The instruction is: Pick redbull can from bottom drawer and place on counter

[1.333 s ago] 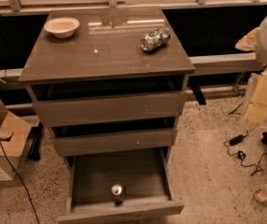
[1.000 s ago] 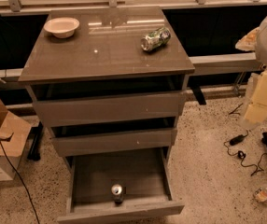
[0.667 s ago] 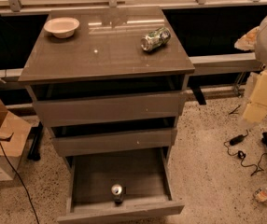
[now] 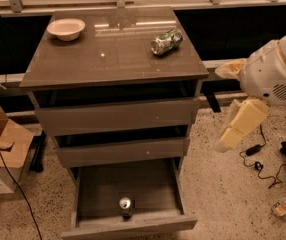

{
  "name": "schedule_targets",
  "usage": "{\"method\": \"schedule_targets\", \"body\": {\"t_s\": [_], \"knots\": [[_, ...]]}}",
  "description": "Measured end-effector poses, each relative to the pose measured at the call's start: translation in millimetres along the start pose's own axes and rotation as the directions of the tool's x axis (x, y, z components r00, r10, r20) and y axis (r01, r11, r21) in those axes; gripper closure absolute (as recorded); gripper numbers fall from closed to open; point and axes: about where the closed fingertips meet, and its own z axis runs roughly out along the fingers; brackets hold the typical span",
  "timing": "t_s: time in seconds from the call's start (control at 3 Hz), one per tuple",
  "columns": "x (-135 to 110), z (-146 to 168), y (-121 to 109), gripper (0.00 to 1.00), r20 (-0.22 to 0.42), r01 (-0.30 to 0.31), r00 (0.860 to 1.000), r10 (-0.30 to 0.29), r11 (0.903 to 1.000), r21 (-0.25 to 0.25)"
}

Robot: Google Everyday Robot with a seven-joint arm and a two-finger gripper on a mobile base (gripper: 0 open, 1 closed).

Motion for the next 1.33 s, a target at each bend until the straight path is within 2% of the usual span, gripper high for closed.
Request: {"method": "schedule_targets", "body": {"t_s": [0.33,0.67,1.0,1.33], "knots": [[-7,50,2,0.00,0.197,-0.054,0.978,0.063,0.9973,-0.051],[-24,55,-3,0.00,0.262,-0.085,0.960,0.097,0.9948,-0.056],[-17,72,-5,0.00,0.246,-0.098,0.963,0.112,0.9928,-0.068],[-12,117,-5,0.00,0.307,-0.109,0.942,0.136,0.9886,-0.105]]}}
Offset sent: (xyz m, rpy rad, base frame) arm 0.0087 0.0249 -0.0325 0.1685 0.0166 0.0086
